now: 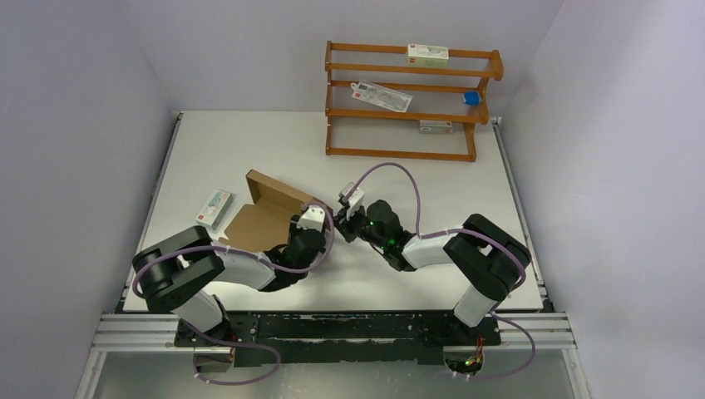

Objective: Fold the paper box

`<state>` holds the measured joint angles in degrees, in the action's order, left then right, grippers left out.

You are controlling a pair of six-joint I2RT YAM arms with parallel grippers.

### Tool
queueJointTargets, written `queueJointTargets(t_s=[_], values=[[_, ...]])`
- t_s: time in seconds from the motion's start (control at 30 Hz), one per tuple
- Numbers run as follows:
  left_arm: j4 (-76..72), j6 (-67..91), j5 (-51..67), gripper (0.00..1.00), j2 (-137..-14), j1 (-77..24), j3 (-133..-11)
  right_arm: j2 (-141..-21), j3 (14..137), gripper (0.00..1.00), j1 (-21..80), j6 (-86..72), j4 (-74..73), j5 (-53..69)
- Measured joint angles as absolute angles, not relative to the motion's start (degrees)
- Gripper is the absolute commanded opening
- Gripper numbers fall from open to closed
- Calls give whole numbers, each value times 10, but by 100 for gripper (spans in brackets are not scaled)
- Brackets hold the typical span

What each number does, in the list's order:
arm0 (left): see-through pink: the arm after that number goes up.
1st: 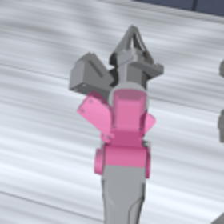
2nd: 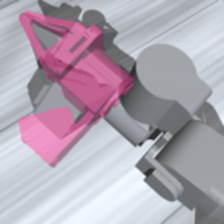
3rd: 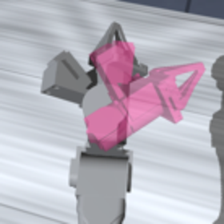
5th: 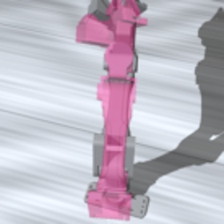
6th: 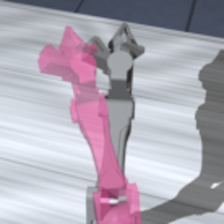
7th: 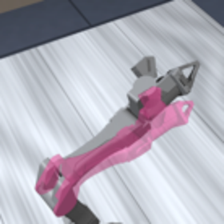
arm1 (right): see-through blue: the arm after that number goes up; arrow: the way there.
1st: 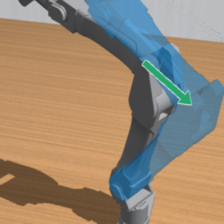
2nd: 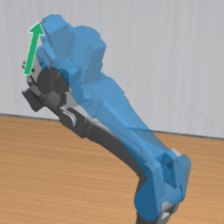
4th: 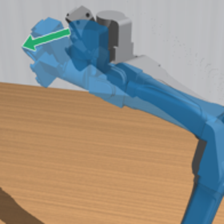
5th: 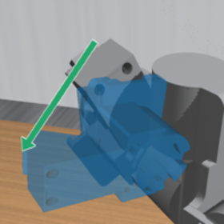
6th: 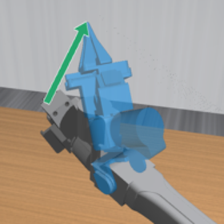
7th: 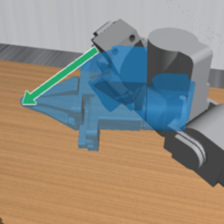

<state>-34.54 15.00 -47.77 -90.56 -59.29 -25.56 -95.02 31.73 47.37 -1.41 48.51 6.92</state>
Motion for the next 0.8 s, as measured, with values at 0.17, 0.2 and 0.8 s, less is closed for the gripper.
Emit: queueJointTargets(t_s=[0.17,0.2,0.8], values=[[-354,163,-451,45,-873,-540,-243,-950,317,0,474,-10,483,66],[-354,165,-444,44,-870,-532,-241,-950,317,0,474,-10,483,67],[-424,237,-261,34,-912,-442,-211,-944,317,7,488,-10,472,69]])
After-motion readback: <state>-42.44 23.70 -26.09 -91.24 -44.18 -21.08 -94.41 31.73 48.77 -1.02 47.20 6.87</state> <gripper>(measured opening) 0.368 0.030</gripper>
